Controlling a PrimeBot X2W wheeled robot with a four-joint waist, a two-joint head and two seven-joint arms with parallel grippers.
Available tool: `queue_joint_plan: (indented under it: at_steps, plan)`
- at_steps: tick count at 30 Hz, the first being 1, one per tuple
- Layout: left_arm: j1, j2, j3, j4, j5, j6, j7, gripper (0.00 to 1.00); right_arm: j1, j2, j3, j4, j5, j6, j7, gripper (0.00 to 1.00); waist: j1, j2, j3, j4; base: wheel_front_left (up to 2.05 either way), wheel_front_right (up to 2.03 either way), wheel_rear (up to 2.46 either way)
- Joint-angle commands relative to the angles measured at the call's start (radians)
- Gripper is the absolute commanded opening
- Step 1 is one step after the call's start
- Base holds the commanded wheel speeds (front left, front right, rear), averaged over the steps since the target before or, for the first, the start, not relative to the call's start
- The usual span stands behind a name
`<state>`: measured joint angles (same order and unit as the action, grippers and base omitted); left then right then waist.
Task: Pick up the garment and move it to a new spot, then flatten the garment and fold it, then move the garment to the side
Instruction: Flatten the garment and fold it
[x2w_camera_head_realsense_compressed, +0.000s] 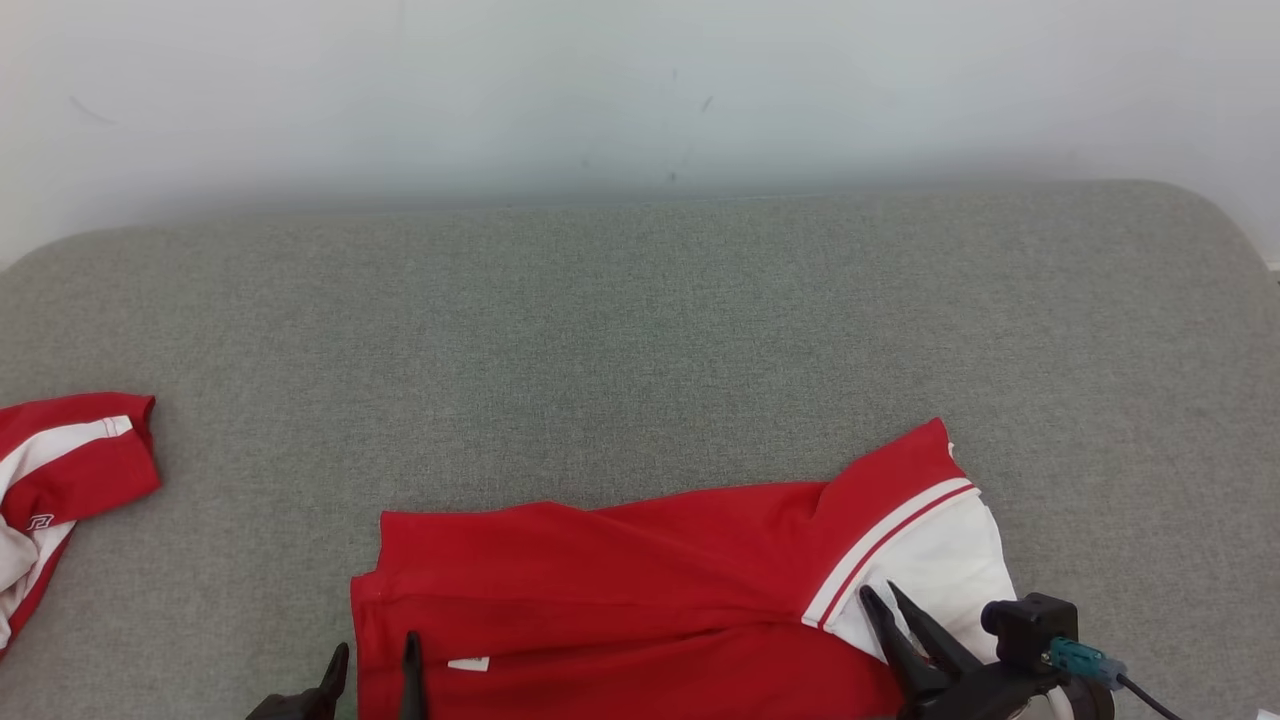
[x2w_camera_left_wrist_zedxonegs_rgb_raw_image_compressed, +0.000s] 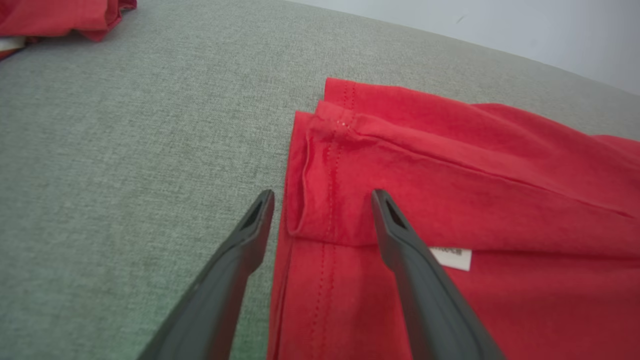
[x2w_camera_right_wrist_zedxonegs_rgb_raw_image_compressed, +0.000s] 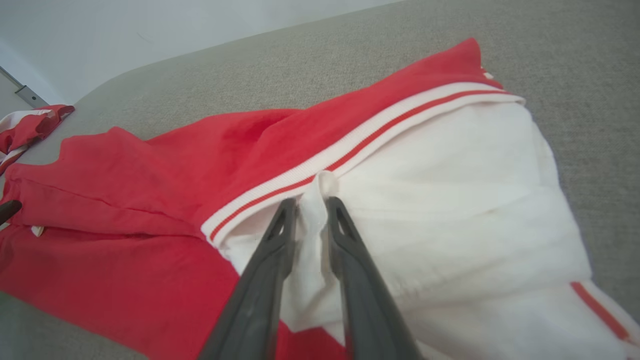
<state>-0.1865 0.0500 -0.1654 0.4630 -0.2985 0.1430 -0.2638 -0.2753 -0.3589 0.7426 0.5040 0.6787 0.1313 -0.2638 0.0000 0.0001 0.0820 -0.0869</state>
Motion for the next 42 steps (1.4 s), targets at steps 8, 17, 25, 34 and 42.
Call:
queue_joint_plan:
  at_steps: [8,17,25,34,42]
  plan:
    - [0.007,0.001,0.01,0.002,0.011,-0.005,-0.001,1.0,0.04,-0.006,-0.036,-0.039,-0.001,-0.001,0.0,0.0,0.0,-0.0001,-0.007,-0.007,0.0,0.0,0.0]
    - [0.013,0.002,0.015,-0.004,0.021,-0.016,-0.001,1.0,0.195,0.016,-0.147,-0.213,-0.087,-0.001,0.0,0.11,0.0,-0.0001,-0.02,-0.046,0.0,0.0,0.0]
    - [0.016,0.001,0.022,-0.007,0.034,-0.021,-0.001,1.0,0.288,0.055,-0.235,-0.281,-0.159,-0.001,0.0,1.0,0.0,-0.0001,-0.023,-0.075,0.0,0.0,0.0]
    - [0.011,0.001,0.007,-0.01,0.021,-0.012,-0.001,1.0,0.292,0.073,-0.38,-0.329,-0.228,-0.001,0.0,1.0,0.0,-0.0001,-0.023,-0.072,0.0,0.0,0.0]
    - [0.007,0.001,-0.002,-0.004,0.014,-0.014,-0.001,1.0,0.198,0.068,-0.427,-0.204,-0.261,-0.001,0.0,1.0,0.0,-0.0001,-0.02,-0.047,0.0,0.0,0.0]
